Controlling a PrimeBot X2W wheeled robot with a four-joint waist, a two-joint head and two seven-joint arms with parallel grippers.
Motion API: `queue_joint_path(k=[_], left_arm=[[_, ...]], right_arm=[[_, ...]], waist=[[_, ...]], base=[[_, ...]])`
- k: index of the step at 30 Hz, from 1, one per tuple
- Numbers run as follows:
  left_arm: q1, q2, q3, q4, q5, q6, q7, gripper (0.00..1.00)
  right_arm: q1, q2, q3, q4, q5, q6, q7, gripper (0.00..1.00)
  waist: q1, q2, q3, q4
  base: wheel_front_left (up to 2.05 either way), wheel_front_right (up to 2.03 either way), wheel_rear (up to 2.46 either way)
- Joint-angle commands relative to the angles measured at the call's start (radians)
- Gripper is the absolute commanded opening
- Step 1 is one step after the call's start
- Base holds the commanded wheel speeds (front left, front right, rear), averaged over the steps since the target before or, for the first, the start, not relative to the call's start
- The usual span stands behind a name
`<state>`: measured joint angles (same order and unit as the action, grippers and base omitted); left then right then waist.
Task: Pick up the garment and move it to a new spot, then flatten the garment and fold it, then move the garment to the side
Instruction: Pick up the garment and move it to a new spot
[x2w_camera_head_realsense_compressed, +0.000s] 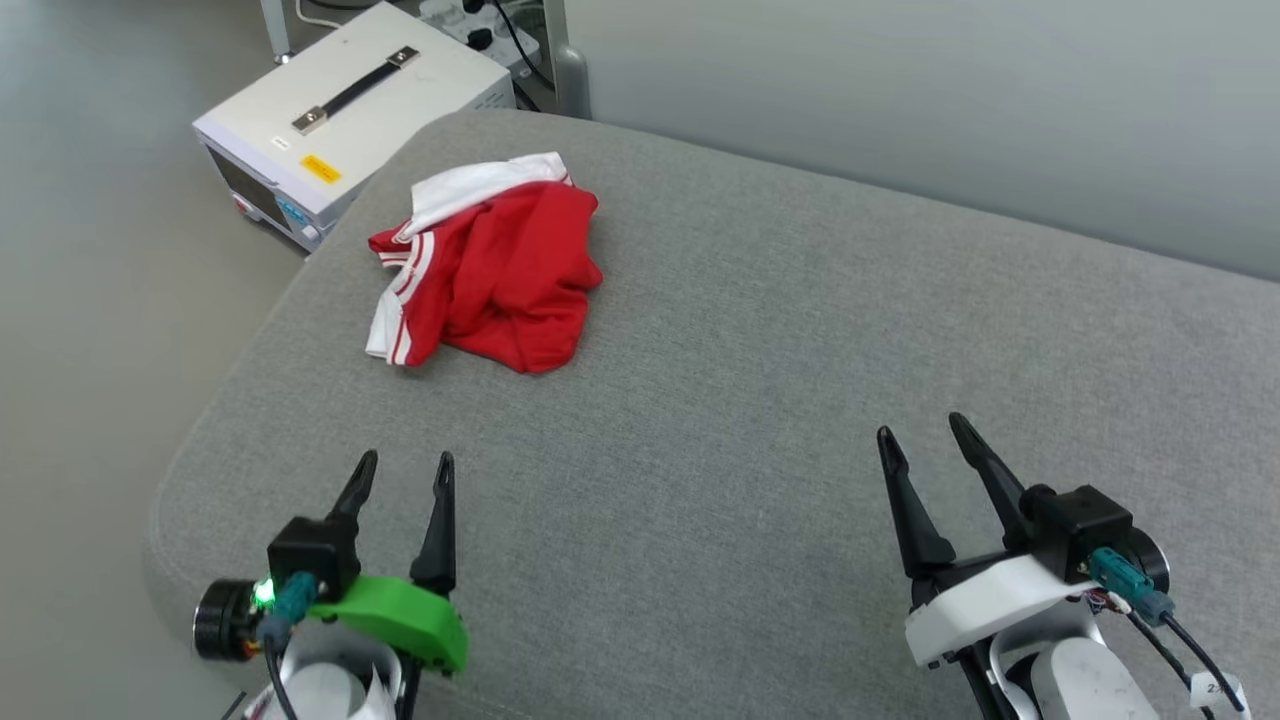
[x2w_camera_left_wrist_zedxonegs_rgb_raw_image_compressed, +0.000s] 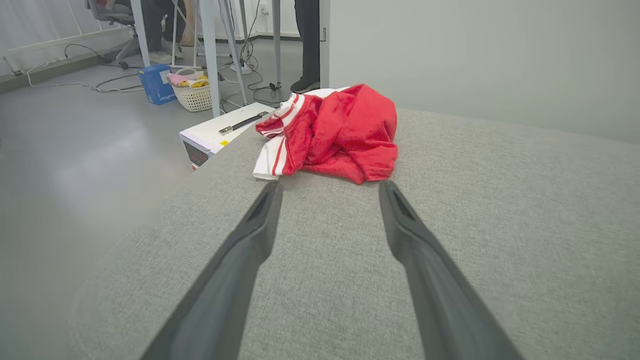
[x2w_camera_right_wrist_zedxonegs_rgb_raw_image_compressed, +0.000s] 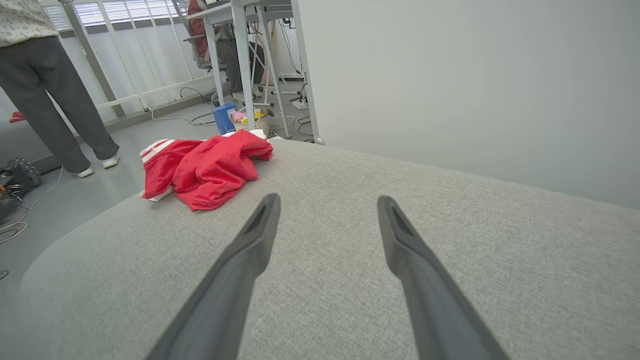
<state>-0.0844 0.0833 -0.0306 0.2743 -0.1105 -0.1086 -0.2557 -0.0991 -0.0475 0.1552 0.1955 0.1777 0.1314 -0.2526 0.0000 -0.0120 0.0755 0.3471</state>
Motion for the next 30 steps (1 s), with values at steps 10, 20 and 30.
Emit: queue_joint_path(k=[10,20,30], left_arm=[[-0.452,0.212,-0.185,0.204,-0.250,-0.022,0.324,1.00],[-0.789,0.511,-0.407,0.315,-0.528,-0.022,0.645,1.00],[-0.852,0.627,-0.513,0.350,-0.830,-0.022,0.881,1.00]], right_arm=[[-0.103,-0.003,-0.005,-0.034,-0.058,-0.001,-0.009,1.00],[-0.188,-0.003,0.039,-0.070,-0.144,-0.001,-0.009,1.00],[-0.210,-0.003,0.055,-0.074,-0.116,-0.001,-0.009,1.00]], waist=[[0.0000,0.0120,0.233,-0.152],[0.0000,0.0120,0.403,-0.253],[0.0000,0.0120,0.458,-0.304]], base=[[0.00,0.00,0.00],[0.00,0.00,0.00],[0.00,0.00,0.00]])
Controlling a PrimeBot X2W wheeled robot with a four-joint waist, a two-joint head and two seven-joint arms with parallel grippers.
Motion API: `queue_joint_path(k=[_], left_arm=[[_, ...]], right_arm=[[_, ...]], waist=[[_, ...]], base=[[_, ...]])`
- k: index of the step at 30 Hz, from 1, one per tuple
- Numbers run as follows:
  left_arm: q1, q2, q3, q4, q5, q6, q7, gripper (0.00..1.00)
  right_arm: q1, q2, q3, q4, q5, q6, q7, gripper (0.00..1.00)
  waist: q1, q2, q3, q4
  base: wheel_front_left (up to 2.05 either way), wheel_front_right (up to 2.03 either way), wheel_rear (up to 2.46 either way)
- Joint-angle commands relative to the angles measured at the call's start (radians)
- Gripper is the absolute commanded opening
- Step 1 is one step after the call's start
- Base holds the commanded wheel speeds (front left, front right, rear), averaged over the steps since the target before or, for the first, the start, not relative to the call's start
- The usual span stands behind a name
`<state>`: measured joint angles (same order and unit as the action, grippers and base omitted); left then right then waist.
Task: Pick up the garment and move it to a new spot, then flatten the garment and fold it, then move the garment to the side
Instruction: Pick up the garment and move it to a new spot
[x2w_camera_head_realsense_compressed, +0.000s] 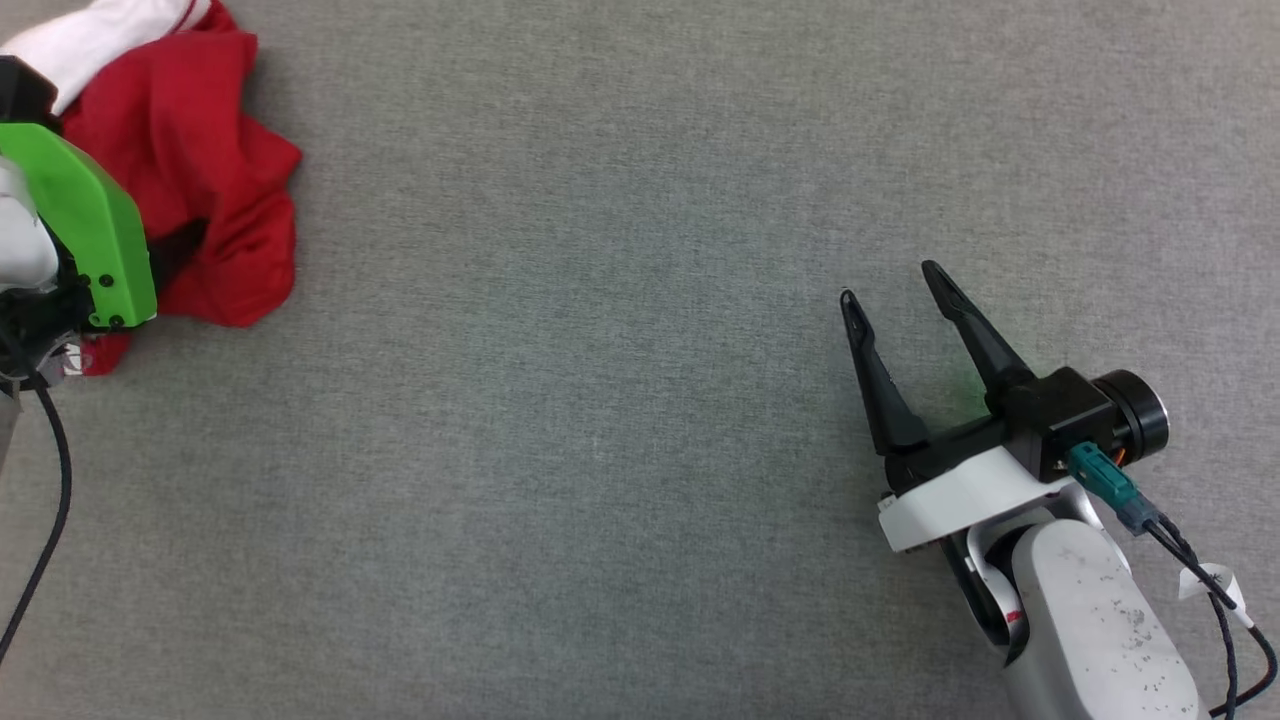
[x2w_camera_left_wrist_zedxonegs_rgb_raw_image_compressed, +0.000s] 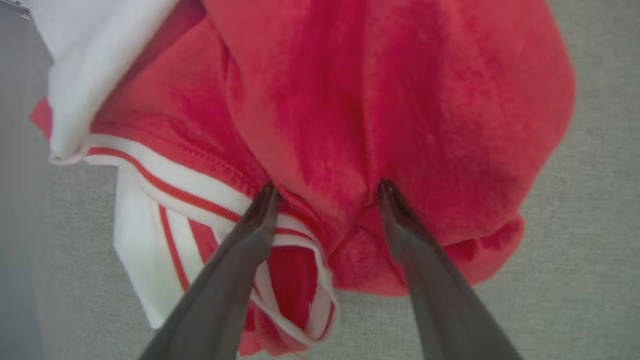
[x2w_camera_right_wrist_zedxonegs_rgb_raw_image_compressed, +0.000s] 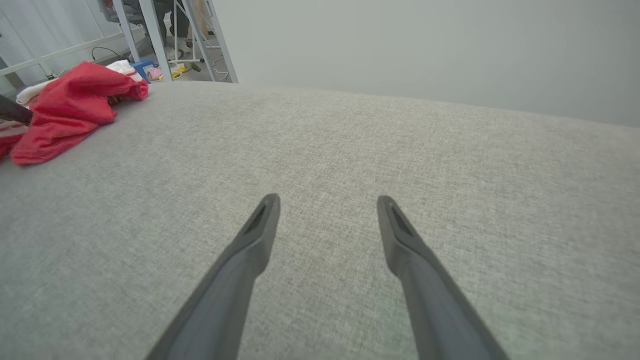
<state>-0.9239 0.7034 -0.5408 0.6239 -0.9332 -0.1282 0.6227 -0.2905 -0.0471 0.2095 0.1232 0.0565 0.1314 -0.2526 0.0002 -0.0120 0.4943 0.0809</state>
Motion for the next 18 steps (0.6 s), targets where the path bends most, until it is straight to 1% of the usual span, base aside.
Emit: queue_joint_path(k=[1,4,7,8,9,10,13,15,18], left_arm=[[-0.012,0.014,-0.011,-0.003,-0.024,-0.002,0.010,1.00],[-0.010,0.027,-0.030,-0.009,-0.049,-0.002,0.004,1.00],[0.002,0.022,-0.047,0.002,-0.076,-0.002,0.002,1.00],[0.007,0.016,-0.052,0.006,-0.090,-0.002,0.007,0.88],[0.010,0.013,-0.055,0.008,-0.097,-0.002,0.008,0.39],[0.013,0.010,-0.060,0.006,-0.103,-0.002,0.001,0.00],[0.016,0.016,-0.068,0.000,-0.097,-0.002,-0.053,0.00],[0.012,0.025,-0.075,-0.005,-0.078,-0.002,-0.107,0.00],[0.003,0.052,-0.089,-0.021,-0.009,-0.002,-0.250,0.00]], right_arm=[[-0.020,-0.003,0.001,0.000,0.006,-0.001,-0.009,1.00],[-0.022,-0.003,0.000,0.003,0.007,-0.001,-0.009,1.00],[-0.019,-0.003,-0.001,0.006,0.011,-0.001,-0.009,1.00],[-0.018,-0.003,-0.001,0.009,0.011,-0.001,-0.009,1.00],[-0.017,-0.003,-0.001,0.011,0.010,-0.001,-0.009,1.00],[-0.015,-0.003,-0.001,0.014,0.010,-0.001,-0.009,1.00],[-0.013,-0.003,-0.003,0.024,0.009,-0.001,-0.009,1.00],[-0.013,-0.003,-0.003,0.030,0.011,-0.001,-0.009,1.00],[-0.006,-0.003,-0.004,0.038,0.022,-0.001,-0.009,1.00]], waist=[[-0.0002,0.0120,0.041,-0.039],[-0.0002,0.0120,0.044,-0.040],[-0.0002,0.0120,0.040,-0.036],[-0.0002,0.0120,0.037,-0.033],[-0.0002,0.0120,0.034,-0.031],[-0.0002,0.0120,0.029,-0.028],[-0.0002,0.0120,0.011,-0.021],[-0.0002,0.0120,-0.007,-0.017],[-0.0002,0.0120,-0.049,-0.014]], base=[[0.00,0.00,0.00],[0.00,0.00,0.00],[0.00,0.00,0.00],[0.00,0.00,0.00],[0.00,0.00,0.00],[0.00,0.00,0.00],[0.00,0.00,0.00],[0.00,0.00,0.00],[0.00,0.00,0.00]])
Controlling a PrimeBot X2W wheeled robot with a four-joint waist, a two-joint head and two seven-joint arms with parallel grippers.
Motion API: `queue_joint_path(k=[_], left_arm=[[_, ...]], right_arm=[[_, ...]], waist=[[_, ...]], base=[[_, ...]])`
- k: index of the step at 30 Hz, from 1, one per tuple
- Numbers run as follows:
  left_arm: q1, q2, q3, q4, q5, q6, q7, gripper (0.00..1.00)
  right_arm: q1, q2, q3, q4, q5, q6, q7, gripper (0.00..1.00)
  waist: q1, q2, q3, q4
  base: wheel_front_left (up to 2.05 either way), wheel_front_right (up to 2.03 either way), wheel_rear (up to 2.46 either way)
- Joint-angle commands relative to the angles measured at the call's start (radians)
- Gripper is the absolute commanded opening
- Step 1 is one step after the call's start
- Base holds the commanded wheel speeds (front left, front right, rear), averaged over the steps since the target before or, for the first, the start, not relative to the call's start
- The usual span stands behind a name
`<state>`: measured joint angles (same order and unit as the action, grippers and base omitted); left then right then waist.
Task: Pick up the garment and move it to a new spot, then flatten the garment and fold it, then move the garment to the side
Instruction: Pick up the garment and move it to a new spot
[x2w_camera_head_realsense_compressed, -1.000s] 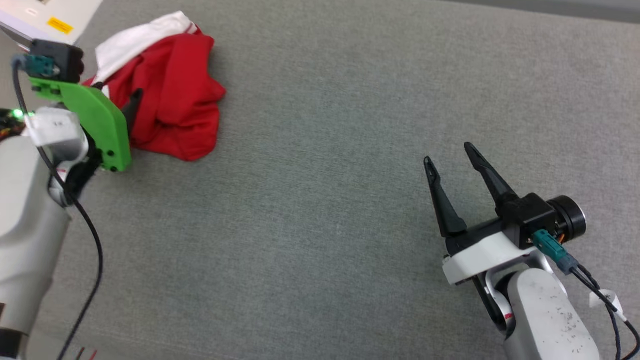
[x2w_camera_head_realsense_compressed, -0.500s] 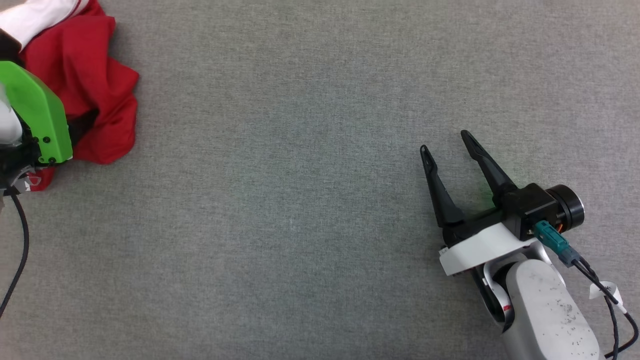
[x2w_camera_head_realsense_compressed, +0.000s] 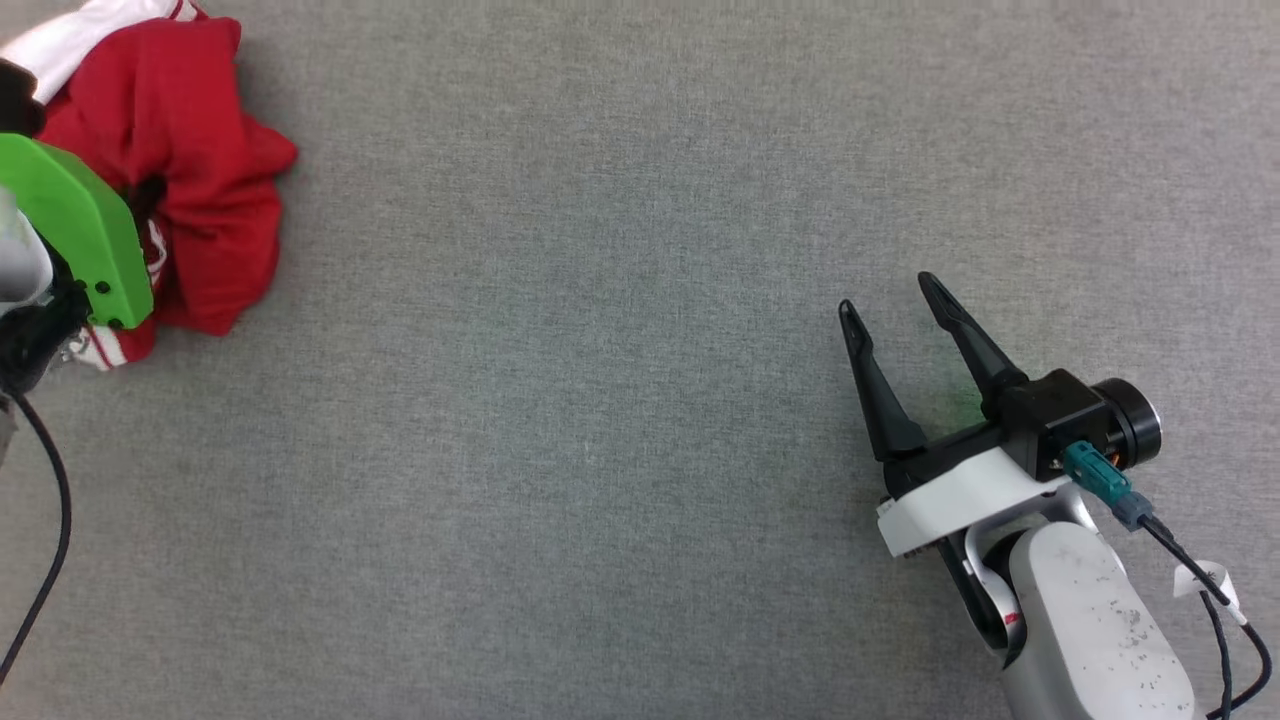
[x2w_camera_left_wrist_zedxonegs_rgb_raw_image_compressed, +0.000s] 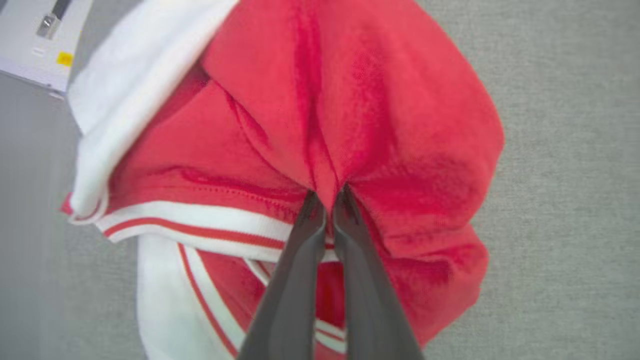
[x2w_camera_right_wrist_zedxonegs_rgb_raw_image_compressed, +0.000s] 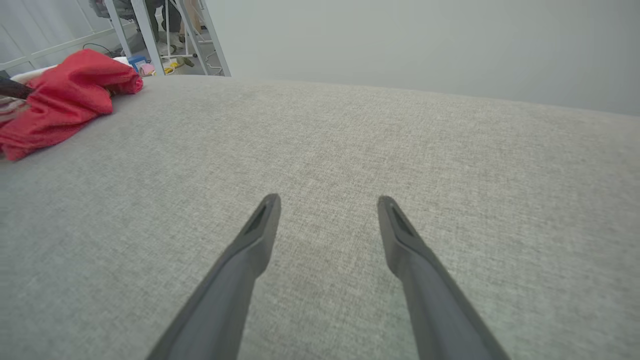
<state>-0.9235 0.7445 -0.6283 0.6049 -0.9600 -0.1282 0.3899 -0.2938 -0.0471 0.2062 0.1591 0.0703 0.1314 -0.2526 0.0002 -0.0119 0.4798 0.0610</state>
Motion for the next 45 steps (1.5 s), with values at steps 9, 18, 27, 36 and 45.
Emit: queue_joint_path(k=[9,18,27,36,45], left_arm=[[0.008,0.063,-0.056,-0.012,0.217,0.025,-0.301,0.00],[-0.024,0.093,-0.113,-0.134,0.367,0.056,-0.408,0.00],[-0.036,0.032,-0.162,-0.227,0.414,0.046,-0.473,0.00],[-0.049,-0.092,-0.236,-0.240,0.422,0.027,-0.481,0.00],[0.042,-0.360,-0.406,-0.221,0.410,0.007,-0.521,0.00]], right_arm=[[0.059,-0.003,-0.024,0.025,0.065,-0.001,-0.009,1.00],[0.116,-0.003,-0.052,0.036,0.108,-0.001,-0.009,1.00],[0.167,-0.003,-0.112,0.054,0.144,-0.001,-0.009,1.00],[0.173,-0.003,-0.158,0.032,0.133,-0.001,-0.009,1.00],[0.176,-0.003,-0.204,0.013,0.125,-0.001,-0.009,1.00]], waist=[[-0.0002,0.0119,-0.209,0.011],[-0.0002,0.0119,-0.342,-0.013],[-0.0002,0.0119,-0.409,-0.080],[-0.0002,0.0119,-0.433,-0.175],[-0.0002,0.0119,-0.421,-0.244]], base=[[0.00,0.00,0.00],[0.00,0.00,0.00],[0.00,0.00,0.00],[0.00,0.00,0.00],[0.00,0.00,0.00]])
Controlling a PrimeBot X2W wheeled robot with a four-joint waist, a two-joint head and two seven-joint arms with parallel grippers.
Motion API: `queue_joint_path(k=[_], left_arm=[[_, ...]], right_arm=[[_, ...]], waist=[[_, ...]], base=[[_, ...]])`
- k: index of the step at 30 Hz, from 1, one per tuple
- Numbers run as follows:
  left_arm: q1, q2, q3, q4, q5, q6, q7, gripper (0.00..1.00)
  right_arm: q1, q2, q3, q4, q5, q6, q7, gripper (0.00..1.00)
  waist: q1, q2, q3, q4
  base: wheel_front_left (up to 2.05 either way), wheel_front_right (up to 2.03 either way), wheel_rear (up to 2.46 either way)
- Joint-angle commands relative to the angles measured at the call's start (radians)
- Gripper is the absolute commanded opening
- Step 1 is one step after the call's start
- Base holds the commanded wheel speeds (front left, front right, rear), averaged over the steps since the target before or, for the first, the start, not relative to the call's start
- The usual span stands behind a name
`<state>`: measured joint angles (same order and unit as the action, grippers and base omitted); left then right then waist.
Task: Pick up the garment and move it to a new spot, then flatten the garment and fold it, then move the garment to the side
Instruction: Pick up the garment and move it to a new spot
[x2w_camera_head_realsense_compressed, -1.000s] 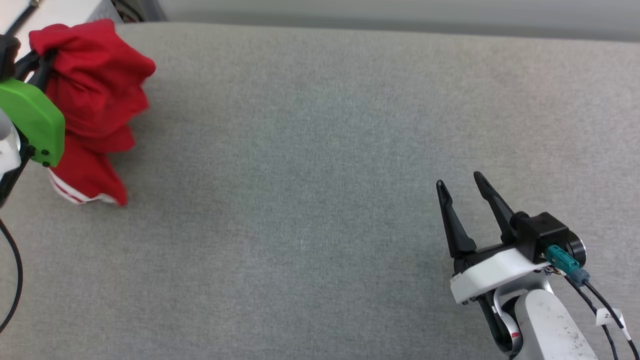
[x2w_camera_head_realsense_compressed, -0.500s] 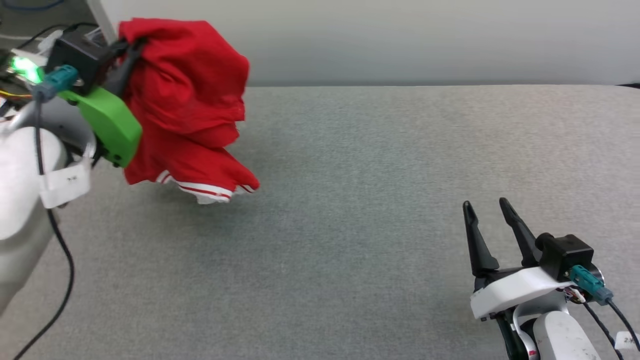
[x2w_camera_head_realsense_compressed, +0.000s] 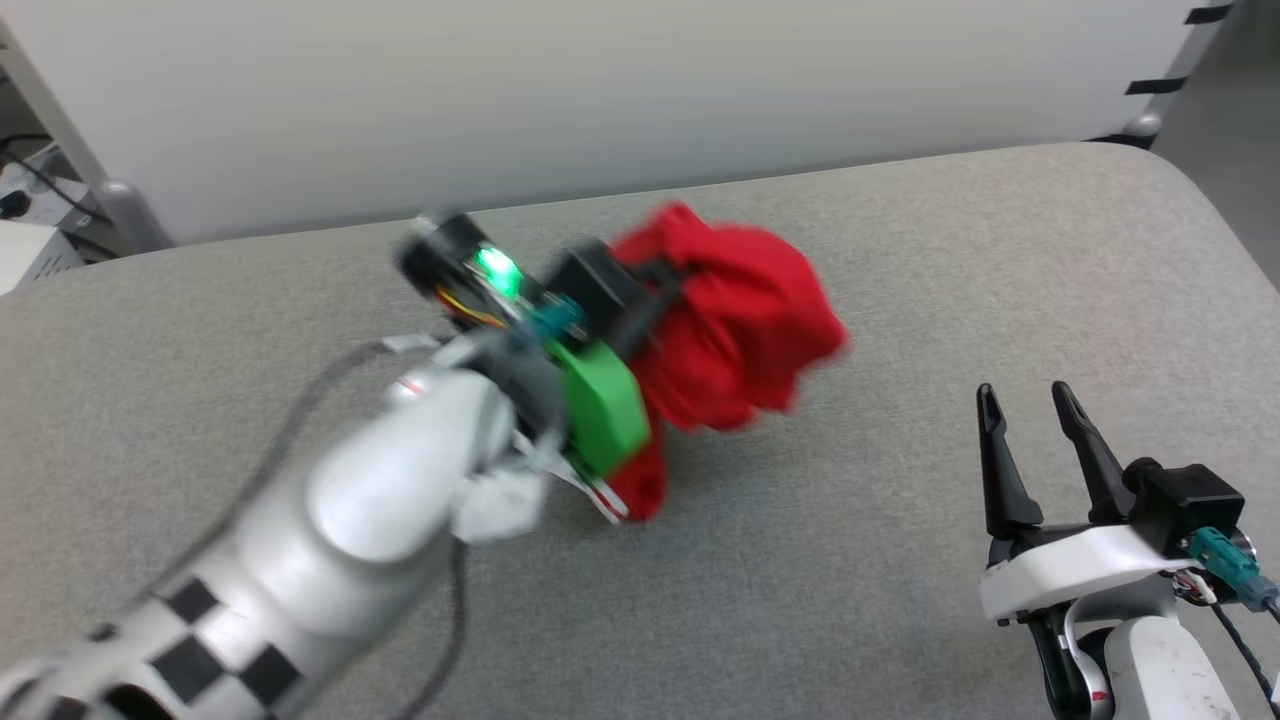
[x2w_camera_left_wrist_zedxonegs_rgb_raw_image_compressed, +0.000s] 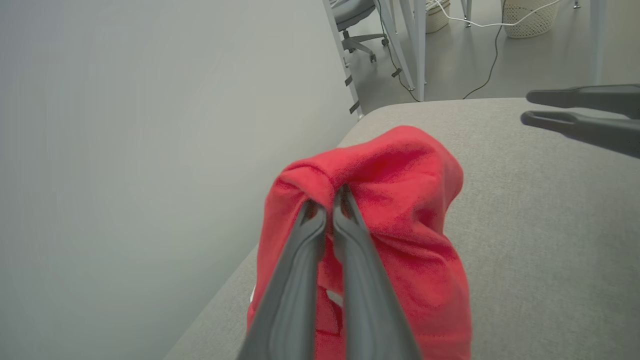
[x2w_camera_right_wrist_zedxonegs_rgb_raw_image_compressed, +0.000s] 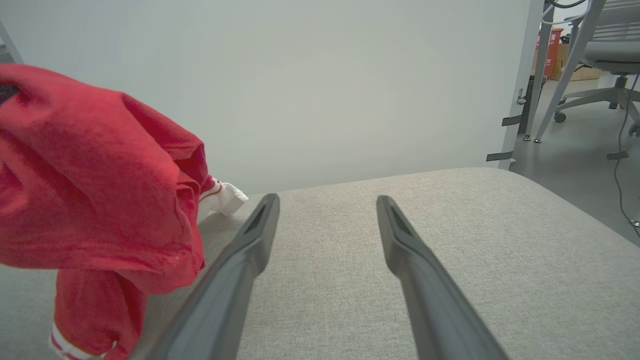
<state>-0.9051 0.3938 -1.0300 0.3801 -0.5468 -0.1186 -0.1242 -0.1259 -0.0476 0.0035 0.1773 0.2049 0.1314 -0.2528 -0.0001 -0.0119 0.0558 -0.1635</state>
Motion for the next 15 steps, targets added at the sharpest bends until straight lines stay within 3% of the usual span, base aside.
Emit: queue_joint_path(k=[1,6,9,10,11,15], left_arm=[[0.037,-0.039,-0.024,0.013,-0.001,-0.003,-0.010,0.00],[0.129,-0.186,-0.154,0.088,0.003,-0.008,-0.023,0.00],[0.176,-0.242,-0.201,0.135,-0.003,-0.010,-0.029,0.00],[0.190,-0.258,-0.212,0.152,-0.001,-0.011,-0.033,0.43],[0.201,-0.267,-0.219,0.166,-0.001,-0.011,-0.037,1.00],[0.233,-0.292,-0.236,0.217,-0.003,-0.012,-0.053,1.00]], right_arm=[[0.007,-0.003,-0.005,-0.007,-0.011,-0.001,-0.009,1.00],[0.000,-0.003,-0.017,-0.013,-0.015,-0.001,-0.009,1.00],[-0.001,-0.003,-0.025,-0.015,-0.016,-0.001,-0.009,1.00],[-0.001,-0.003,-0.026,-0.015,-0.016,-0.001,-0.009,1.00],[-0.001,-0.003,-0.025,-0.015,-0.016,-0.001,-0.009,1.00],[0.001,-0.003,-0.022,-0.010,-0.015,-0.001,-0.009,1.00]], waist=[[0.0001,0.0119,0.005,-0.024],[0.0001,0.0119,0.014,-0.035],[0.0001,0.0119,0.021,-0.029],[0.0001,0.0119,0.023,-0.024],[0.0001,0.0119,0.024,-0.019],[0.0001,0.0119,0.026,0.008]], base=[[0.00,0.00,0.00],[0.00,0.00,0.00],[0.00,0.00,0.00],[0.00,0.00,0.00],[0.00,0.00,0.00],[0.00,0.00,0.00]])
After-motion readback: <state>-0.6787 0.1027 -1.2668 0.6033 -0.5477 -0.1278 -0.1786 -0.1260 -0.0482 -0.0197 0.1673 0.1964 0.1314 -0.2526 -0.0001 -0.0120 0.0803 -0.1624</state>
